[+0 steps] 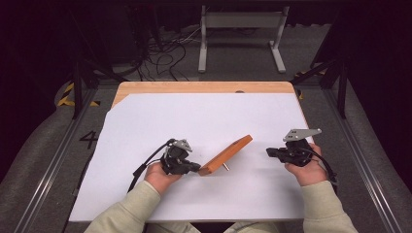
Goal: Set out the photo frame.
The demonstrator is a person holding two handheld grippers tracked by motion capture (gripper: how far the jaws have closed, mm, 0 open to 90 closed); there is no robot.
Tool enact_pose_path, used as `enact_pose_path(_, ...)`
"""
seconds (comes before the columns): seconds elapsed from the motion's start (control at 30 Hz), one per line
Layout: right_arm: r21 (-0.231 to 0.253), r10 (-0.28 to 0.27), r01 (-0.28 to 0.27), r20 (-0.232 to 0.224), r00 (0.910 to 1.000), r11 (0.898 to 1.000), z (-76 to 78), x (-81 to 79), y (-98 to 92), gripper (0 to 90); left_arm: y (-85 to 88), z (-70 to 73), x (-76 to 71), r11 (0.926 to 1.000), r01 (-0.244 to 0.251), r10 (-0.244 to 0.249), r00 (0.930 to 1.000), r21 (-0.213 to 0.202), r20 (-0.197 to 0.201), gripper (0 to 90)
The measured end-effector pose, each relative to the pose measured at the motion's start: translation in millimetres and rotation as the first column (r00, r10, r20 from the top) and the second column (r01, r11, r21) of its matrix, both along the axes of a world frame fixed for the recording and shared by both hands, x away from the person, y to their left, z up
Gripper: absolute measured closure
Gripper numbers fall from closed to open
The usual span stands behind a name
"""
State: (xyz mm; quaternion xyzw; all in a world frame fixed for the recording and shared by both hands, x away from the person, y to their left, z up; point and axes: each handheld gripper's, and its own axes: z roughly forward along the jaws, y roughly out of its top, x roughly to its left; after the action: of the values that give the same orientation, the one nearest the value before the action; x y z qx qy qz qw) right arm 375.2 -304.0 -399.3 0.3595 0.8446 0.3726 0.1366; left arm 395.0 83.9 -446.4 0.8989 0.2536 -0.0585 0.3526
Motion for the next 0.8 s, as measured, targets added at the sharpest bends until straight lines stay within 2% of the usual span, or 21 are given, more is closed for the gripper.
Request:
enact_pose_path(0.07,0.001,-0.001,0.001,0.002,1.0000,1.000,1.1,-2.2,-2.2,90.0,-2.3,-0.1,-3.9,0.9996,0.027,-0.027,0.9995,-0.001,-0.013,89.7)
enact_pose_path(0.43,0.010,-0.012,0.012,0.012,0.9999,1.000,4.6,-6.4,-7.7,90.0,-14.8,-0.6,-14.7,0.9961,0.088,-0.088,0.9957,-0.001,-0.029,89.6)
enact_pose_path(0.8,0.007,0.000,0.000,0.022,0.9998,1.000,7.5,-8.7,-4.2,90.0,-31.9,-2.5,-23.7,0.9877,0.154,-0.155,0.9867,-0.025,-0.049,89.6)
